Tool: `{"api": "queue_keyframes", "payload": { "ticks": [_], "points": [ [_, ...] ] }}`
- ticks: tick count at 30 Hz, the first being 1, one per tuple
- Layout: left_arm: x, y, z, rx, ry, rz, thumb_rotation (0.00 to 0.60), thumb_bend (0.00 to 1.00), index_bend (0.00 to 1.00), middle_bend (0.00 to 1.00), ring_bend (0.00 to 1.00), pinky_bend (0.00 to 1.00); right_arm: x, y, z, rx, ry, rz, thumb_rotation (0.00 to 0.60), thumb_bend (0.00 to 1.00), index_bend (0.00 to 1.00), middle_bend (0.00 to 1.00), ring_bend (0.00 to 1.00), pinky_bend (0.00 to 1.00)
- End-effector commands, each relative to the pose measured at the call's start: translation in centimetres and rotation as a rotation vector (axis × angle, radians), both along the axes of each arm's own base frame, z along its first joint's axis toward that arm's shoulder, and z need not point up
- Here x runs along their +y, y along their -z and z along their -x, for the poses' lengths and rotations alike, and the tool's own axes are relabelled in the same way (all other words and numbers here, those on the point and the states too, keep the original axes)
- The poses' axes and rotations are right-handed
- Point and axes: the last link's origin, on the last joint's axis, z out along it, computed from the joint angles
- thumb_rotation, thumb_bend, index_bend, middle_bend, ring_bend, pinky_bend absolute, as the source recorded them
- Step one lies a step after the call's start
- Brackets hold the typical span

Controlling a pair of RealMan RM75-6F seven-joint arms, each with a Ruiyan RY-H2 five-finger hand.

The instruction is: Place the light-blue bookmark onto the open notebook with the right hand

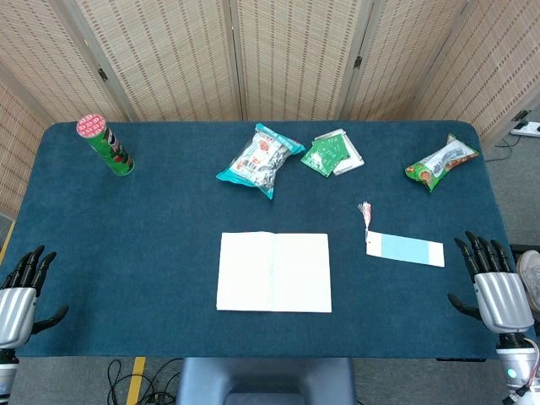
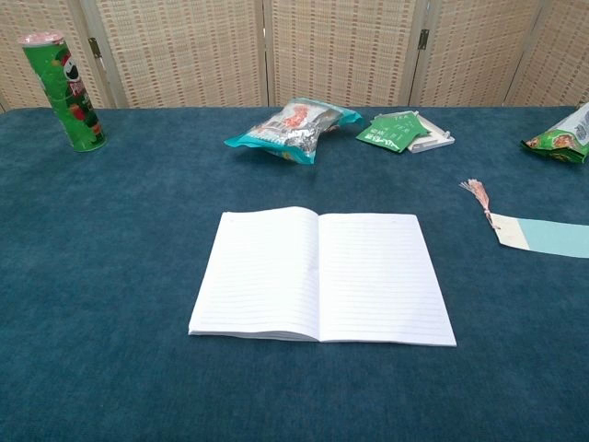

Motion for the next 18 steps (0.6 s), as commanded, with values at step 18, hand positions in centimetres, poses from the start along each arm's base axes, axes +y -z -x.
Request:
{"api": "queue_keyframes", "payload": {
  "ticks": [18],
  "points": [
    [0.5,-0.6,-0.1,-0.053,0.02,-0.005,0.6,0.22,0.09,0.0,0.0,0.25,-5.8,2.4,2.8,-0.048,0.112,-0.228,0.6,0.19,0.08,0.0,0.0,0.0]
  ]
}}
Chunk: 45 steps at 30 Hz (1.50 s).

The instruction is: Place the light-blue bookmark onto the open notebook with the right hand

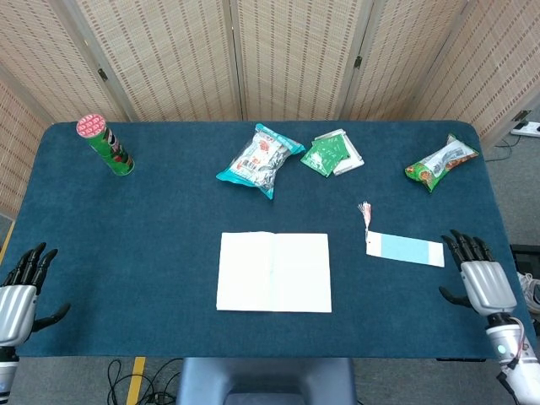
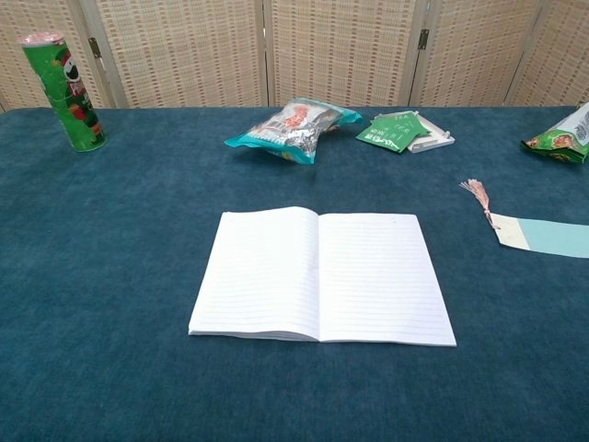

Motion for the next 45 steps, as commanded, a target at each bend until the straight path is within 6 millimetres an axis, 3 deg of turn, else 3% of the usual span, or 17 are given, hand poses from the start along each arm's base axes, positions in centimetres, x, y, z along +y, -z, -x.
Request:
{"api": "queue_keyframes", "payload": {
  "ticks": [1,6,11,18,26,45],
  "points": [
    [0.1,-0.4,0.1,-0.011,-0.003,-0.009,0.6,0.22,0.09,0.0,0.0,0.25,-2.3,0.3,0.2,-0.024,0.019,-0.052,0.6,0.2,0.11,0.0,0.0,0.0],
    [-0.2,-0.8,0.0,-0.033,0.007,-0.017,0.6,0.22,0.09,0.0,0.0,0.25,-4.5,0.1,-0.4,-0.108,0.04,-0.056,0.6,0.29,0.24,0.0,0.0,0.0],
    [-0.3,-1.2,0.4,-0.053,-0.004,-0.019,0.6,0.22,0.09,0.0,0.0,0.25,-6.4,-0.2,-0.2,-0.096,0.084,-0.102,0.6,0.3,0.31,0.0,0.0,0.0],
    [-0.5,-1.7,0.5,-0.075,-0.008,-0.029,0.6,0.22,0.09,0.0,0.0,0.25,-8.0,1.7,0.3,-0.064,0.131,-0.128,0.6,0.23,0.31,0.0,0.0,0.0],
    [-0.3,-1.9,0.8,-0.1,-0.007,-0.007,0.6,0.22,0.09,0.0,0.0,0.25,-9.7,4.0,0.0,-0.037,0.164,-0.172,0.6,0.14,0.21,0.0,0.0,0.0],
    [-0.3,-2.3,1.1,-0.118,-0.012,-0.004,0.6,0.22,0.09,0.0,0.0,0.25,-11.7,6.9,-0.2,0.024,0.208,-0.242,0.6,0.17,0.2,0.0,0.0,0.0]
  ]
}}
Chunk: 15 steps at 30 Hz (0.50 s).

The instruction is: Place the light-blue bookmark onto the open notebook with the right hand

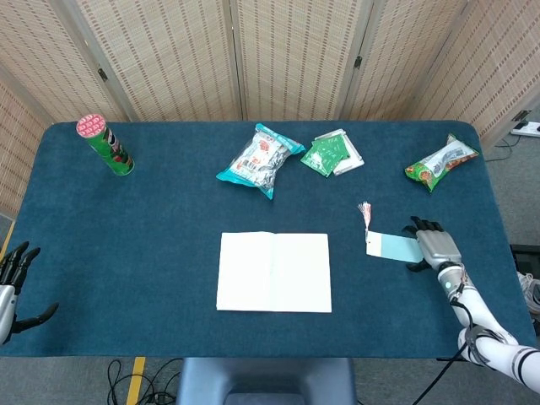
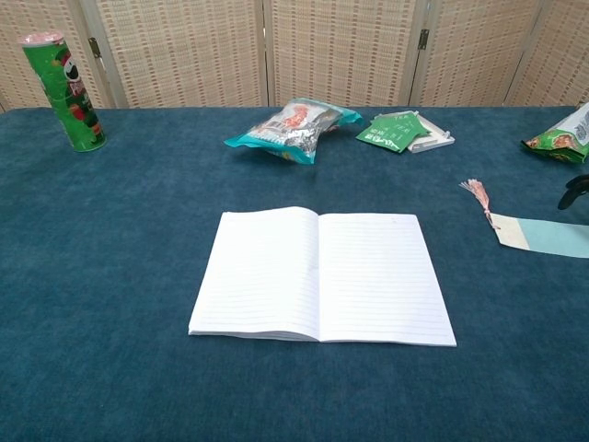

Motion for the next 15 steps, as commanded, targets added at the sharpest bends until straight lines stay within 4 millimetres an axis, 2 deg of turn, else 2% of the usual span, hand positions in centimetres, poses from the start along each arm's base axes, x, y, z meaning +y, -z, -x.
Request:
{"api": "queue_keyframes", "payload": {
  "ticks": [1,15],
  "points": [
    [0.01,-0.04,0.04,0.0,-0.003,-0.002,0.6,0.22,0.09,0.0,0.0,0.25,-0.33,0.26,-0.19,0.002,0.002,-0.01,0.6,0.18,0.2,0.0,0.0,0.0],
    [0.01,-0.14,0.11,-0.001,-0.006,-0.006,0.6,0.22,0.09,0.0,0.0,0.25,-0.51,0.79,0.03,0.023,0.018,-0.033,0.6,0.21,0.21,0.0,0.0,0.0]
  ]
}}
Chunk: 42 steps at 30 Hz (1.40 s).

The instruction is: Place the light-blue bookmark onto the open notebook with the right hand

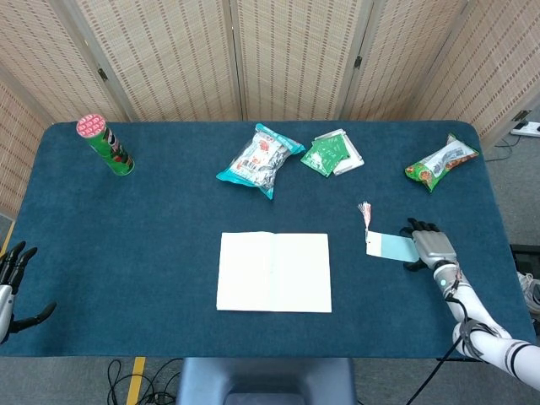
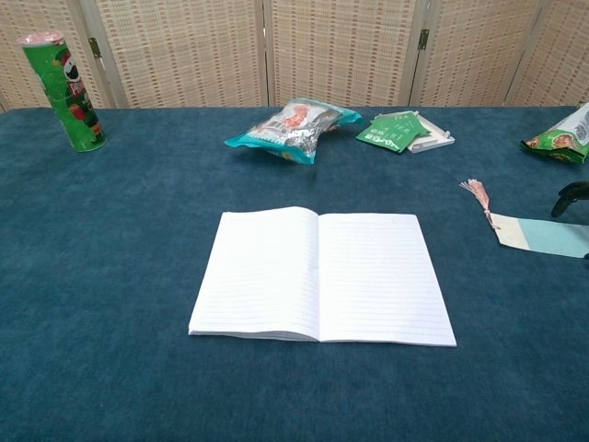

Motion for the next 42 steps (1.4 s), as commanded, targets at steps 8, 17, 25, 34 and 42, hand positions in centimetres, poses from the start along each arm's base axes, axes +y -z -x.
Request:
{"api": "queue_keyframes", "payload": {
  "ticks": [8,17,25,34,42],
  "points": [
    [0.1,0.0,0.1,0.001,-0.005,-0.001,0.6,0.22,0.09,0.0,0.0,0.25,-0.2,0.5,0.2,0.014,0.01,-0.017,0.6,0.22,0.22,0.0,0.0,0.0],
    [0.1,0.0,0.1,0.006,-0.008,-0.002,0.6,0.22,0.09,0.0,0.0,0.25,-0.3,0.9,0.2,0.025,0.003,-0.011,0.6,0.26,0.24,0.0,0.0,0.0],
    [0.1,0.1,0.0,0.009,-0.007,-0.003,0.6,0.22,0.09,0.0,0.0,0.25,0.2,1.2,0.3,0.05,-0.014,-0.003,0.6,0.25,0.25,0.0,0.0,0.0],
    [0.0,0.1,-0.1,0.012,-0.004,-0.002,0.6,0.22,0.09,0.0,0.0,0.25,0.6,1.4,0.5,0.083,-0.022,0.01,0.6,0.25,0.25,0.0,0.0,0.0],
    [0.0,0.1,0.0,0.014,-0.007,-0.002,0.6,0.22,0.09,0.0,0.0,0.25,0.5,1.8,0.6,0.087,-0.026,0.022,0.6,0.33,0.27,0.0,0.0,0.0]
  ]
}}
